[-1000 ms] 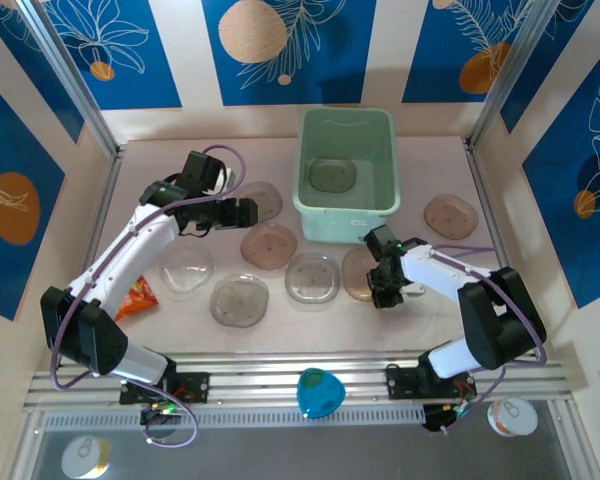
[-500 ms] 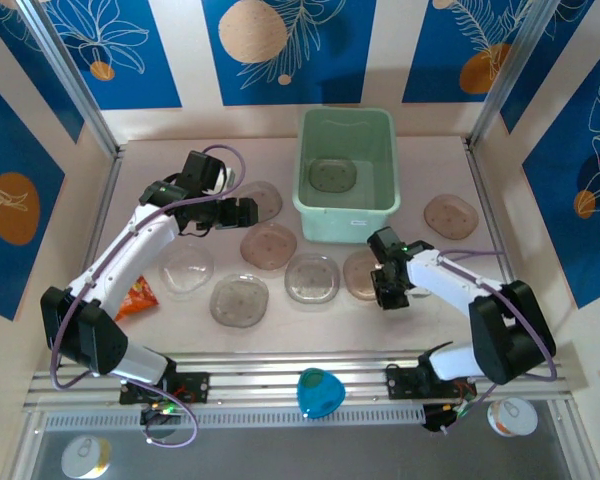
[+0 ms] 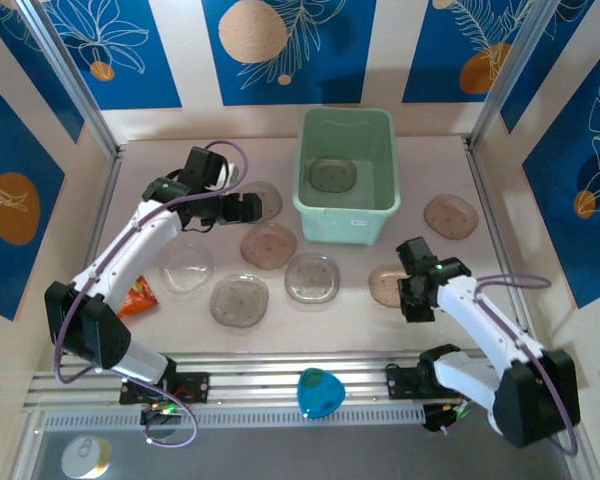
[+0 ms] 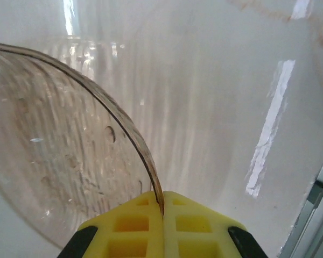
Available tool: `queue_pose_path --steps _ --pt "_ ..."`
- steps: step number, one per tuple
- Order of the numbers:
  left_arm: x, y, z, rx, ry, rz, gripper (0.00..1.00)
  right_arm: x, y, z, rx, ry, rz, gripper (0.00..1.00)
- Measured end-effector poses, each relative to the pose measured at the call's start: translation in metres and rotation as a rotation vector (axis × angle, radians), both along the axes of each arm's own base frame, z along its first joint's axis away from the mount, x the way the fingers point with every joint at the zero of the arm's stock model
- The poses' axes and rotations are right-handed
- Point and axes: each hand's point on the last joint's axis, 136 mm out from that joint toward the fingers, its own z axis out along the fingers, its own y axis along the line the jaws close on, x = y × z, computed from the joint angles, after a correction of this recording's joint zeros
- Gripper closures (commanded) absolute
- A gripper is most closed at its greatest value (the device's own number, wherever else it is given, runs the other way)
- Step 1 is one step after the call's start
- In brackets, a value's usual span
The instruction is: Place the plates into the plastic bin on the countertop
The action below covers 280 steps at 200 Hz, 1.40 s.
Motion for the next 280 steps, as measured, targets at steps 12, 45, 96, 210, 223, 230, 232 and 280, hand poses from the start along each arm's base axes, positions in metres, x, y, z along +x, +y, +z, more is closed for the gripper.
queue_pose_path --steps 12,45,96,210,223,230,232,280 --pt "0.004 -0.004 0.003 -0.010 -0.004 -0.008 0.14 -0.003 -0.013 0.009 -0.011 -0.035 -0.032 1.00" --pt "0.016 -0.019 0.009 -0.032 -0.017 -0.043 0.14 -0.011 -0.043 0.040 -0.061 -0.117 -0.094 1.00" --pt "0.040 -0.050 0.013 -0.045 -0.036 -0.111 0.14 0.001 -0.078 0.106 -0.152 -0.273 -0.142 1.00" --pt "0.104 -0.121 -0.023 0.028 -0.045 -0.222 0.25 0.131 -0.112 0.227 -0.170 -0.601 -0.048 1.00" --pt "0.110 -0.127 -0.025 0.029 -0.049 -0.220 0.30 0.141 -0.108 0.224 -0.142 -0.607 -0.030 1.00" --pt "0.111 -0.130 -0.026 0.025 -0.046 -0.216 0.33 0.144 -0.106 0.223 -0.131 -0.608 -0.021 1.00" --pt "0.111 -0.131 -0.026 0.023 -0.045 -0.215 0.34 0.145 -0.106 0.222 -0.128 -0.608 -0.019 1.00" --pt "0.107 -0.145 -0.022 -0.007 -0.035 -0.168 0.61 0.165 -0.098 0.231 -0.081 -0.654 0.030 1.00"
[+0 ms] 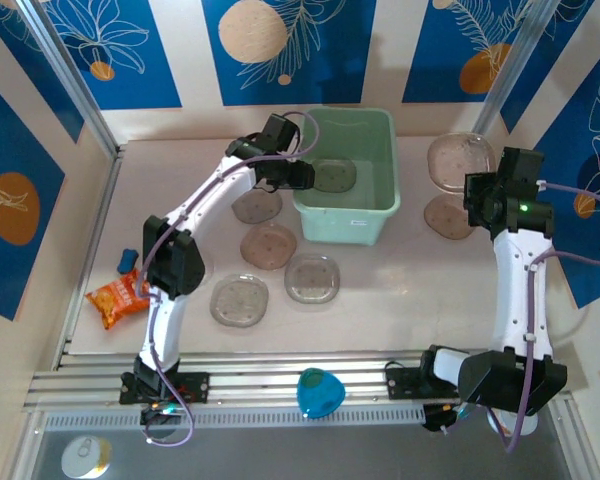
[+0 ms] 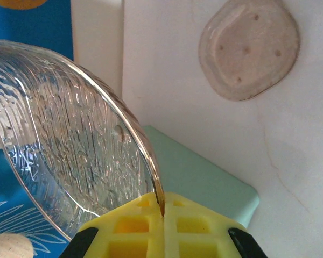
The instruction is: Place the plates into the plastic bin on the countertop
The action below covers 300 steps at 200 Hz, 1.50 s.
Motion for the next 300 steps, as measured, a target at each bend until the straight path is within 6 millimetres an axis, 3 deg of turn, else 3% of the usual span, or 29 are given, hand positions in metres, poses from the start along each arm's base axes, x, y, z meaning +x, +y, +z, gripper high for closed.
queue_pose_path --steps 49,111,181,230,272,300 --pt "-0.005 -0.009 0.002 -0.021 0.023 0.063 0.72 0.008 0.000 0.004 0.042 -0.044 0.026 1.00" --pt "-0.035 -0.046 0.001 -0.031 0.046 0.101 0.79 0.005 -0.011 -0.017 0.110 -0.028 0.011 1.00" --pt "-0.064 -0.080 0.000 -0.076 0.075 0.117 0.79 0.007 -0.007 -0.016 0.131 -0.043 0.029 1.00" --pt "-0.085 -0.084 0.000 -0.112 0.088 0.185 0.78 0.008 -0.005 -0.013 0.129 -0.048 0.037 1.00" --pt "-0.105 -0.088 -0.001 -0.108 0.095 0.215 0.73 0.009 0.001 -0.012 0.130 -0.046 0.051 1.00" --pt "-0.117 -0.090 -0.003 -0.101 0.097 0.219 0.55 0.009 0.011 -0.004 0.129 -0.048 0.080 1.00"
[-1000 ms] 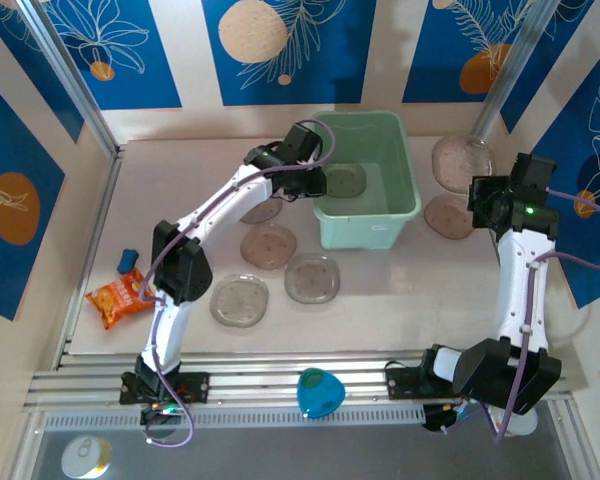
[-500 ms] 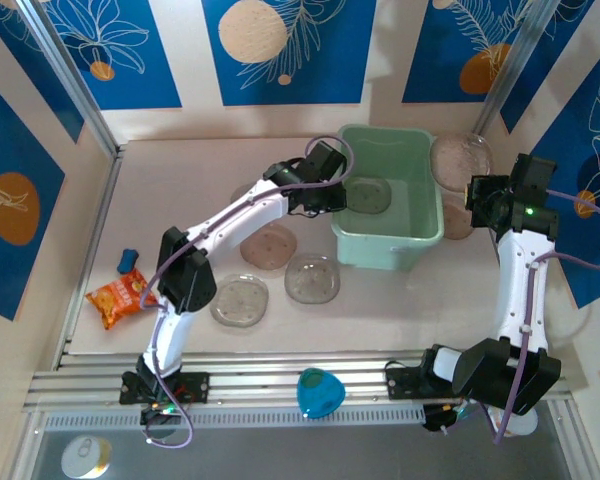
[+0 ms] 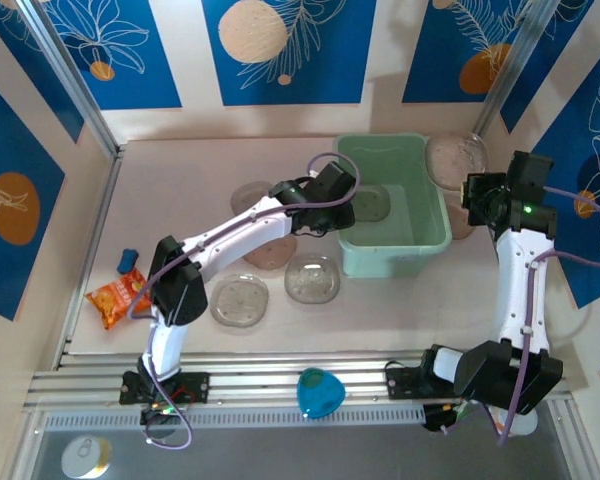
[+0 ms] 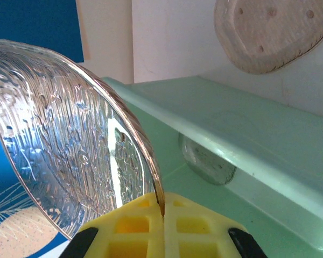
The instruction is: Place the plates into the plastic bin on the countertop
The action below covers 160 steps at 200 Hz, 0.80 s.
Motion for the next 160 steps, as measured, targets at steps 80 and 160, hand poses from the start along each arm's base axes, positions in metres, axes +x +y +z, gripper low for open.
queue_pose_path --steps 80,160 --pt "0.008 0.025 0.032 0.024 -0.111 0.018 0.24 0.016 0.073 0.021 -0.025 0.032 0.143 1.00" --pt "0.101 0.132 0.063 0.082 -0.243 0.029 0.19 0.035 0.117 -0.050 -0.023 0.330 0.075 1.00"
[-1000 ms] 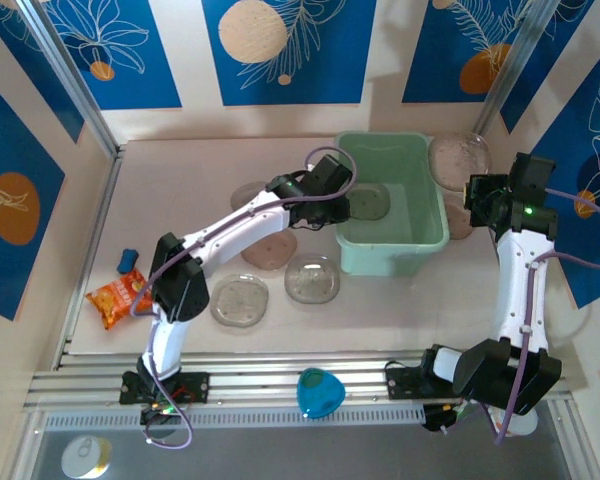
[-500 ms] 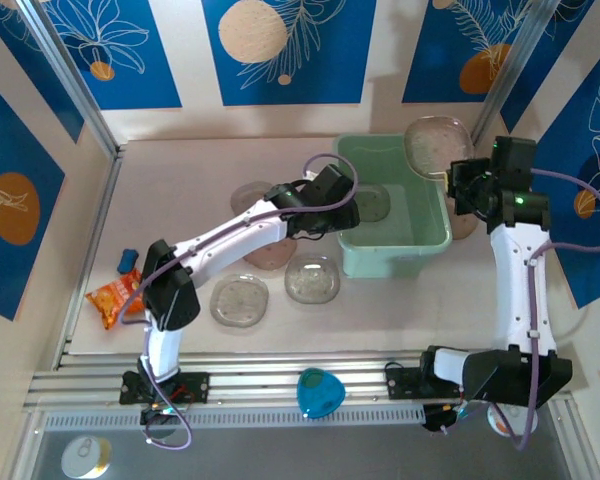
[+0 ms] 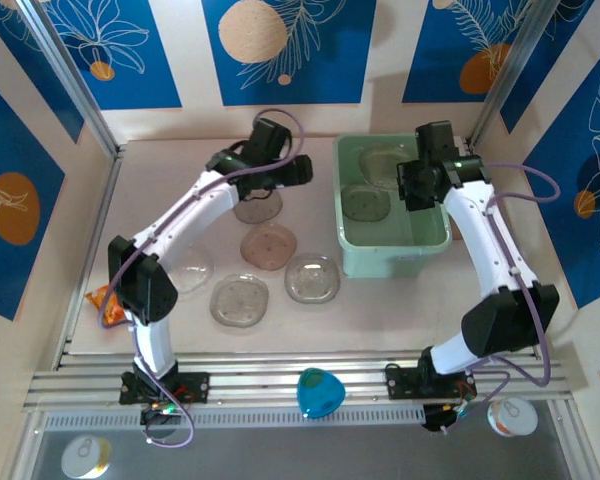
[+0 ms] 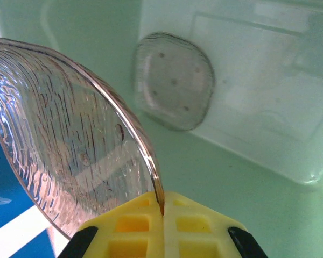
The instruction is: Place the plates into the plastic bin on the countertop
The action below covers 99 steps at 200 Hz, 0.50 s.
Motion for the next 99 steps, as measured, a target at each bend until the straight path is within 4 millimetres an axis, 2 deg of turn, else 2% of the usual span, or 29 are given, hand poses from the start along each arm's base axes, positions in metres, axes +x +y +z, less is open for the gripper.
queue_pose_path --steps 18,44,64,99 --pt "0.016 0.024 0.000 0.027 -0.019 -0.011 0.19 0.005 0.004 -0.016 -0.015 0.062 -0.025 1.00" --pt "0.030 0.045 0.000 0.030 -0.031 -0.036 0.19 0.018 0.008 -0.034 -0.037 0.125 -0.059 1.00" --pt "0.040 0.055 -0.006 0.026 -0.025 -0.044 0.19 0.025 0.010 -0.047 -0.043 0.168 -0.084 1.00" --pt "0.049 0.061 -0.028 0.035 0.009 -0.056 0.19 0.035 0.016 -0.069 -0.055 0.239 -0.109 1.00"
